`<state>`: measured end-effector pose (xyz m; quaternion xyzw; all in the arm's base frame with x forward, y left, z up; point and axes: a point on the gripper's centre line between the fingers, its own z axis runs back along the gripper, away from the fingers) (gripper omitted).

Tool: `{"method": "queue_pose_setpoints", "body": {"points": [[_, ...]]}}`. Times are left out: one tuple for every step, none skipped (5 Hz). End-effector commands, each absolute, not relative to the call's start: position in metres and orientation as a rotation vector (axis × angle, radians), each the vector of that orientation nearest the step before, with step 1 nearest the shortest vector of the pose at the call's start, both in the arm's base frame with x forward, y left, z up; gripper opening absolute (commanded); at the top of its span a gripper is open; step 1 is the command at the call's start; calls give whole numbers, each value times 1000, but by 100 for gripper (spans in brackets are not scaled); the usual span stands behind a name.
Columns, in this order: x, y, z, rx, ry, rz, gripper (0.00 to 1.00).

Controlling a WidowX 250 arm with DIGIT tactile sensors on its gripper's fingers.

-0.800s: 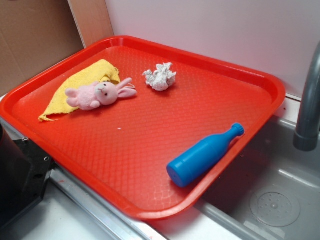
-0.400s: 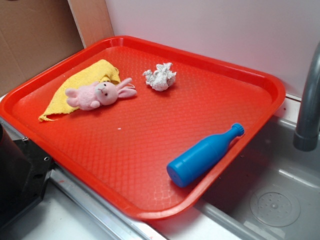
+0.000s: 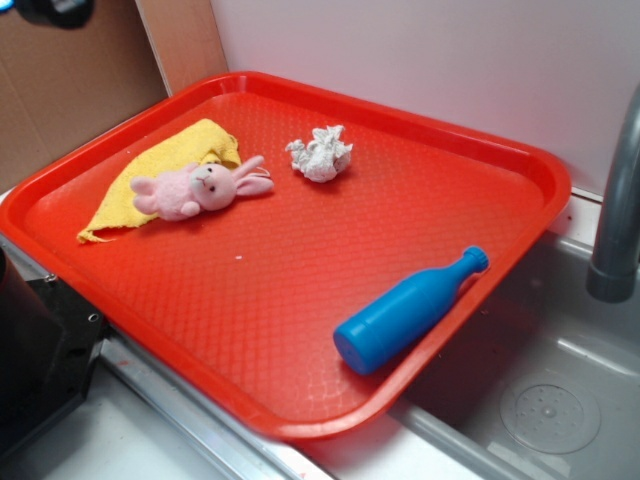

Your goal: Grab the blue bottle.

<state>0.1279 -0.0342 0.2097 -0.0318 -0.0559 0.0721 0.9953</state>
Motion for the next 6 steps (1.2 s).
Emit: {"method": "queue_pose_setpoints", "body": {"points": [[144, -63, 182, -153, -109, 169, 100], [159, -87, 158, -188, -93, 166, 100], [172, -108, 139, -185, -90, 142, 100], [185, -137, 116, -161, -68, 143, 100], [191, -163, 97, -179, -41, 102, 100], [196, -180, 77, -133, -29, 90, 100]]}}
